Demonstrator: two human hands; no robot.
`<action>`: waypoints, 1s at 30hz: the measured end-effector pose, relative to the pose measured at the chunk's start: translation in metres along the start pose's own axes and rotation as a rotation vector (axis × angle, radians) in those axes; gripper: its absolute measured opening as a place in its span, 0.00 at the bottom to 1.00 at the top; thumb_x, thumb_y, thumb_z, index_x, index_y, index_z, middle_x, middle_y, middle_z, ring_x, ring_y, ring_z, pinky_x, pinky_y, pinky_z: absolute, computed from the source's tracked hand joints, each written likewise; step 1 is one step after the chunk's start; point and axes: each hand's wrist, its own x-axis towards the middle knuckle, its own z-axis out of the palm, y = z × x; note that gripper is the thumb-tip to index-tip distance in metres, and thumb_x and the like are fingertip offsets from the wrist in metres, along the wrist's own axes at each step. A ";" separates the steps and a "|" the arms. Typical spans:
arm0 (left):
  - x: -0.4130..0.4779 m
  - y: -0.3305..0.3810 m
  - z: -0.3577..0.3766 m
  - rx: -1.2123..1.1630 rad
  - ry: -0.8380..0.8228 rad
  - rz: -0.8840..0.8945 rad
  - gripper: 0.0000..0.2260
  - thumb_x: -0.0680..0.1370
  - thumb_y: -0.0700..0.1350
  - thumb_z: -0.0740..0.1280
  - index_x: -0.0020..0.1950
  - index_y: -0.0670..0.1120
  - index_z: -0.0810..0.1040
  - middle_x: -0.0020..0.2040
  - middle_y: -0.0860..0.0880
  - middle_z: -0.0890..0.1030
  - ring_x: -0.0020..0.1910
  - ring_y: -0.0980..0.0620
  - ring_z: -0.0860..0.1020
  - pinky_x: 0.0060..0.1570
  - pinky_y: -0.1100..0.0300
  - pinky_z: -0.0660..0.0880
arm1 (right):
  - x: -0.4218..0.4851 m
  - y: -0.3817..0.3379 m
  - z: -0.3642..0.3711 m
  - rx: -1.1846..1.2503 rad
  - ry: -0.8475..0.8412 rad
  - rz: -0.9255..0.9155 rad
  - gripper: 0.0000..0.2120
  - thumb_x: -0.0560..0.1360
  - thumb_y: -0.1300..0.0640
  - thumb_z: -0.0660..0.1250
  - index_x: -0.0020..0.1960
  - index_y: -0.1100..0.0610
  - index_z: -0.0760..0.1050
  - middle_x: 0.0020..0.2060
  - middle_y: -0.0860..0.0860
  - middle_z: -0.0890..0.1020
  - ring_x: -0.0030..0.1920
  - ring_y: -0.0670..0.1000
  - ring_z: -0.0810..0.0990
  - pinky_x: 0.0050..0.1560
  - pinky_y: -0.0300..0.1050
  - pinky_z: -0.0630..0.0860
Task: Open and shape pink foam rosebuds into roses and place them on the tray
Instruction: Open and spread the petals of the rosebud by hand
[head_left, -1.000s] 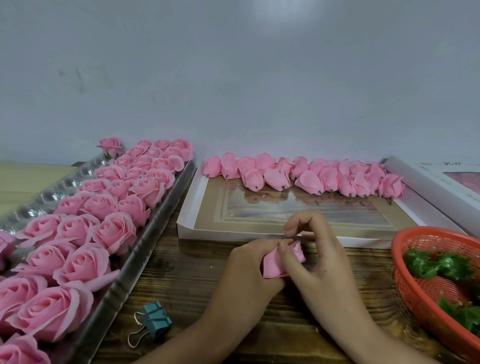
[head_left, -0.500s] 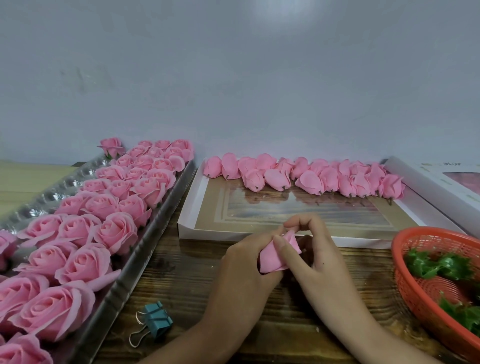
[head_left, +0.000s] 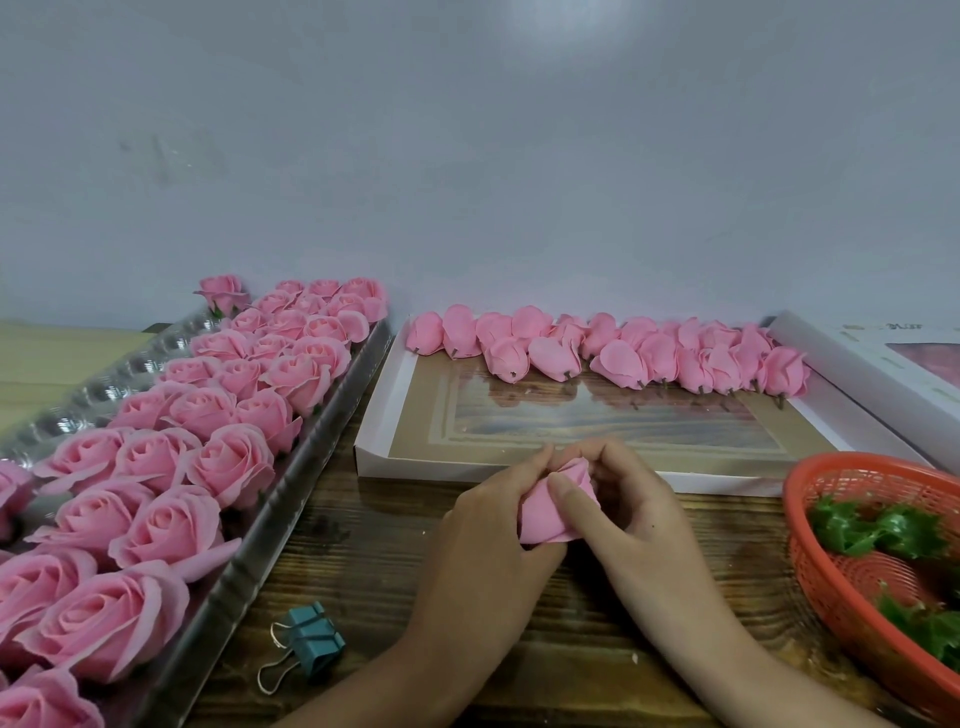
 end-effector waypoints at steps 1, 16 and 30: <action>0.000 0.000 0.000 -0.018 -0.013 -0.011 0.26 0.70 0.45 0.71 0.67 0.59 0.71 0.58 0.62 0.79 0.56 0.65 0.76 0.57 0.60 0.75 | -0.001 0.000 0.000 -0.010 -0.004 -0.015 0.05 0.76 0.63 0.69 0.47 0.53 0.78 0.40 0.53 0.82 0.43 0.53 0.79 0.45 0.43 0.75; 0.005 0.006 -0.003 -0.224 -0.034 -0.101 0.07 0.69 0.44 0.72 0.42 0.53 0.76 0.42 0.58 0.81 0.41 0.62 0.79 0.36 0.72 0.73 | -0.003 -0.006 0.004 -0.044 -0.065 -0.186 0.12 0.71 0.47 0.71 0.53 0.40 0.74 0.47 0.43 0.83 0.51 0.47 0.81 0.52 0.33 0.73; 0.009 0.005 -0.004 -0.336 -0.059 -0.112 0.06 0.71 0.42 0.73 0.47 0.47 0.81 0.41 0.52 0.83 0.42 0.57 0.81 0.42 0.67 0.76 | -0.004 -0.009 0.004 -0.008 -0.038 -0.211 0.11 0.72 0.51 0.71 0.54 0.46 0.76 0.51 0.47 0.82 0.55 0.51 0.81 0.57 0.43 0.76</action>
